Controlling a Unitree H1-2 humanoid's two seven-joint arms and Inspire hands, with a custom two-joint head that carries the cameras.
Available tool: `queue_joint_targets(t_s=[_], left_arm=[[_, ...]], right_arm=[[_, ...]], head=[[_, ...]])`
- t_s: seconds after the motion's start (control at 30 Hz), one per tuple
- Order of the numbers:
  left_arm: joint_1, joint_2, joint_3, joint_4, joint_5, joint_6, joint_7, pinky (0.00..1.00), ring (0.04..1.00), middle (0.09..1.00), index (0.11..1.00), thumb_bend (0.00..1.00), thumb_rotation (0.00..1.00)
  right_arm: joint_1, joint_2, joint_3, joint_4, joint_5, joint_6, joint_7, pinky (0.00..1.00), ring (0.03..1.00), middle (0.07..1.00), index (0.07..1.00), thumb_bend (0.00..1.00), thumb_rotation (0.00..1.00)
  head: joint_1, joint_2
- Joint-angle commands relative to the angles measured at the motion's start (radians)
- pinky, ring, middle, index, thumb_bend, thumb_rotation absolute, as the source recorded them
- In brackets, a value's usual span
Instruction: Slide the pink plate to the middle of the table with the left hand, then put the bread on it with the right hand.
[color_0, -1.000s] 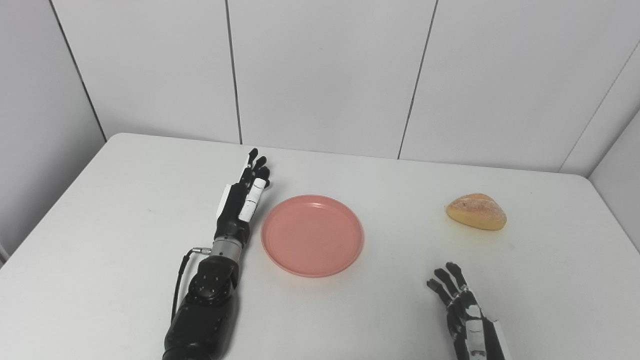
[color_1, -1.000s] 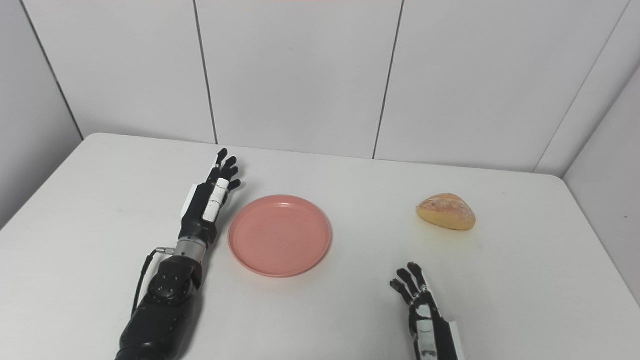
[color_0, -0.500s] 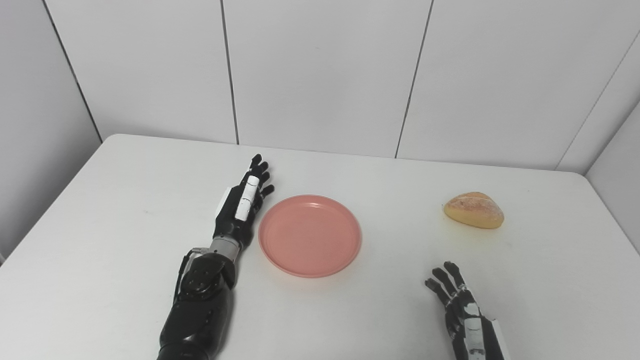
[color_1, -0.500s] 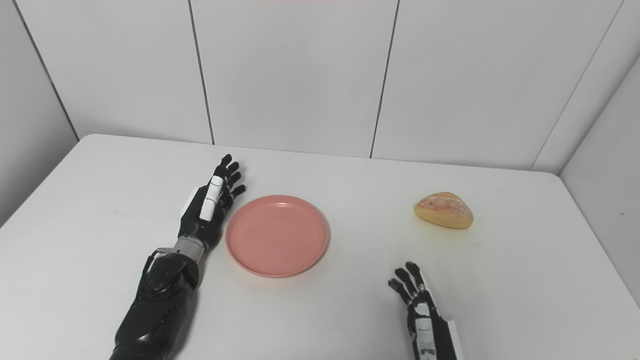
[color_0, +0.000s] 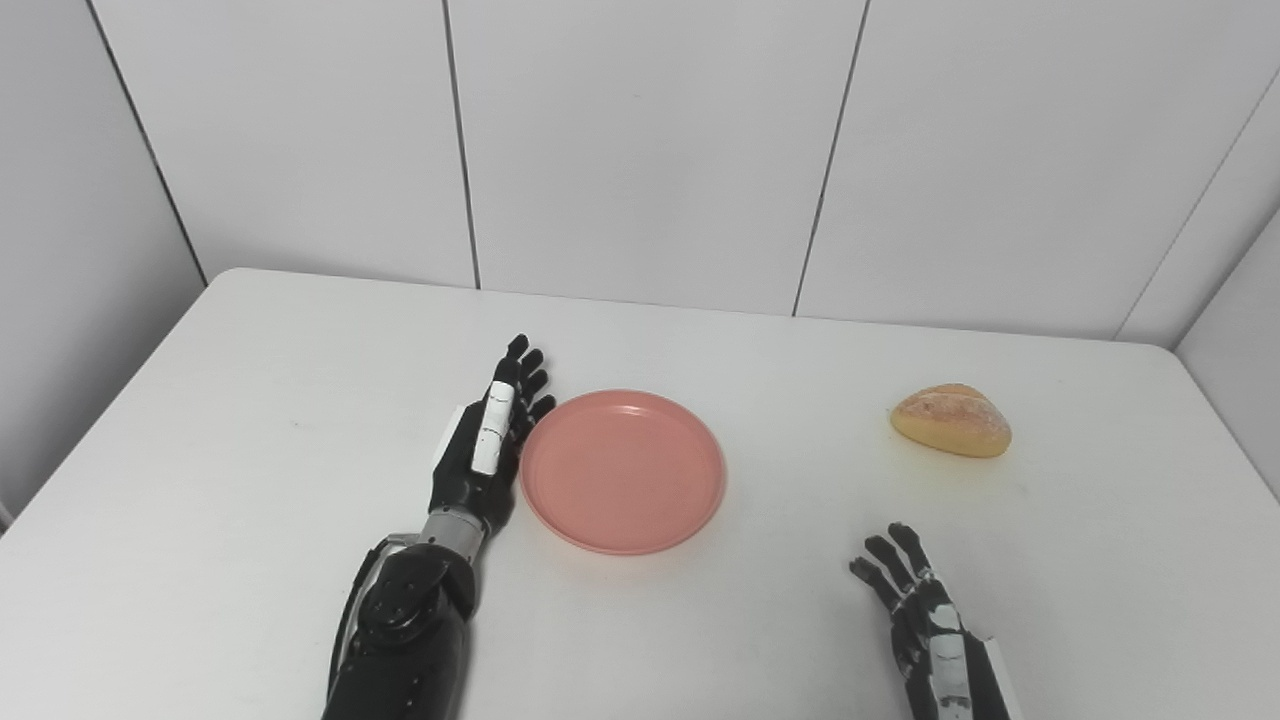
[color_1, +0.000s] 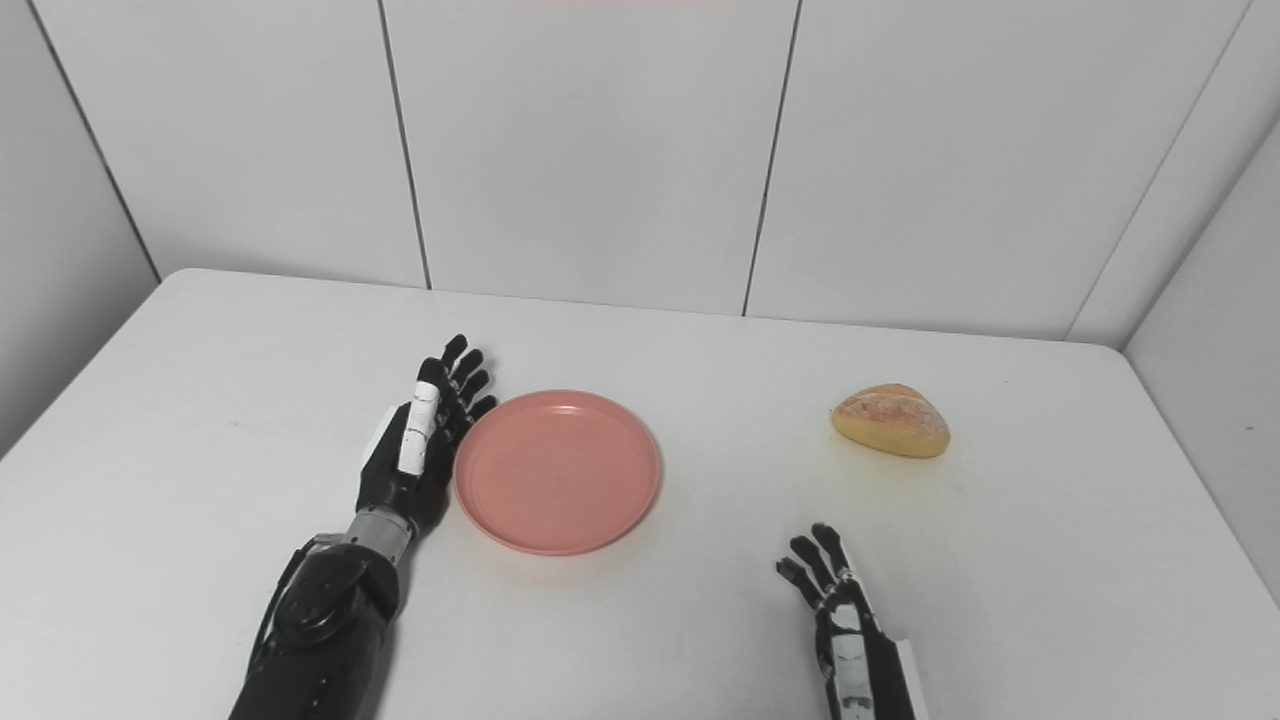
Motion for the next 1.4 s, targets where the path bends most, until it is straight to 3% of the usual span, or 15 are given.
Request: queue_joint_targets(t_s=[0.0,0.33,0.97,1.1,1.37], left_arm=[[0.065,-0.018,-0.009,0.019,0.005,0.061,0.014,0.97,1.0,1.0,1.0,0.91,0.91],[0.097,-0.027,-0.032,-0.047,0.004,0.105,0.004,0.93,0.997,1.0,1.0,0.92,0.88],[0.073,-0.043,-0.058,0.025,0.038,0.034,0.012,0.94,0.987,1.0,1.0,0.92,0.88],[0.062,-0.043,-0.048,0.062,0.041,0.009,0.013,0.95,0.989,1.0,1.0,0.92,0.89],[0.04,-0.042,-0.035,0.145,0.037,-0.045,0.01,0.99,1.0,1.0,1.0,0.93,0.89]], right_arm=[[-0.004,0.008,0.006,-0.041,0.0,0.003,0.003,1.0,0.863,0.9,0.932,0.83,1.0],[-0.003,0.006,0.008,-0.049,0.008,0.009,0.004,1.0,0.864,0.9,0.931,0.83,1.0],[-0.003,0.009,0.006,-0.037,0.01,0.003,0.002,1.0,0.861,0.901,0.928,0.82,1.0],[-0.011,0.015,0.0,-0.019,-0.02,-0.028,-0.017,0.99,0.85,0.891,0.921,0.82,1.0],[-0.06,0.008,-0.032,0.028,-0.142,-0.165,-0.08,0.95,0.858,0.859,0.9,0.85,1.0]], head=[[0.0,0.001],[-0.004,0.004],[-0.021,0.0],[-0.04,-0.015],[-0.119,-0.067]])
